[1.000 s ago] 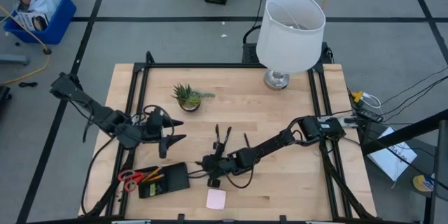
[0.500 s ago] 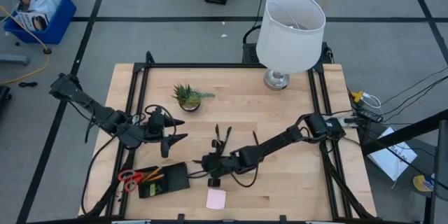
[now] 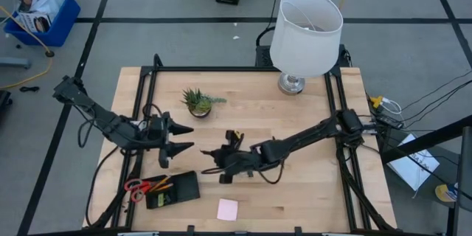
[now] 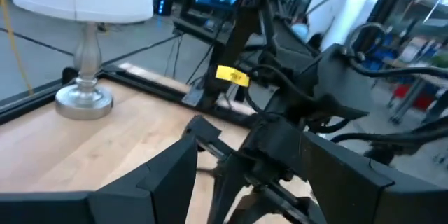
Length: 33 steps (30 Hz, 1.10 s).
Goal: Pick and place office supplies into organizer
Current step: Put the bottom pen into the top left section of the desk organizer
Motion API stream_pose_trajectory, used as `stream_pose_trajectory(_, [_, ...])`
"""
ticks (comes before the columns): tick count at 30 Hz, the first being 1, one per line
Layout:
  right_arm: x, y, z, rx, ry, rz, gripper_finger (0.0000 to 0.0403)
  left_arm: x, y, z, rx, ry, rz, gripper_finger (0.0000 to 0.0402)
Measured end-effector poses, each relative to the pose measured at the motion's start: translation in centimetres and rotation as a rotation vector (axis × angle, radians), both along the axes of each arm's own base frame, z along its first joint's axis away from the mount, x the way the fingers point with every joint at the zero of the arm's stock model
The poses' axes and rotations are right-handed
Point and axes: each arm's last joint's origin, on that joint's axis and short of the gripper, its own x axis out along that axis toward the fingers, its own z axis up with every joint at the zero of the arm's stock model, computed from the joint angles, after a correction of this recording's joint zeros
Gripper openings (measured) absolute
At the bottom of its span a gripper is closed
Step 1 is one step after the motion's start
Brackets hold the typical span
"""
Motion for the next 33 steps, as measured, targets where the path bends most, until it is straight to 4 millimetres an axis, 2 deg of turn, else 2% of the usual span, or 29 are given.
stream_pose_trajectory(6, [-2.0,0.3,3.7,-0.034,-0.116,-0.011,0.0025,0.0,-0.2,0.1,0.007,-0.011,-0.013,0.0257])
stream_pose_trajectory(11, [-2.9,0.3,5.1,-0.038,-0.261,0.009,0.0025,0.6,-0.6,0.1,0.001,-0.033,0.016,0.0257])
stream_pose_trajectory(19, [-3.1,-0.1,3.8,-0.032,-0.306,0.035,0.0025,2.4,-1.8,-1.0,0.056,-0.018,0.064,0.0257])
stream_pose_trajectory(33, [-3.1,0.1,4.3,-0.069,-0.383,0.057,0.0025,3.6,-2.9,-2.4,0.093,0.024,0.053,0.0257])
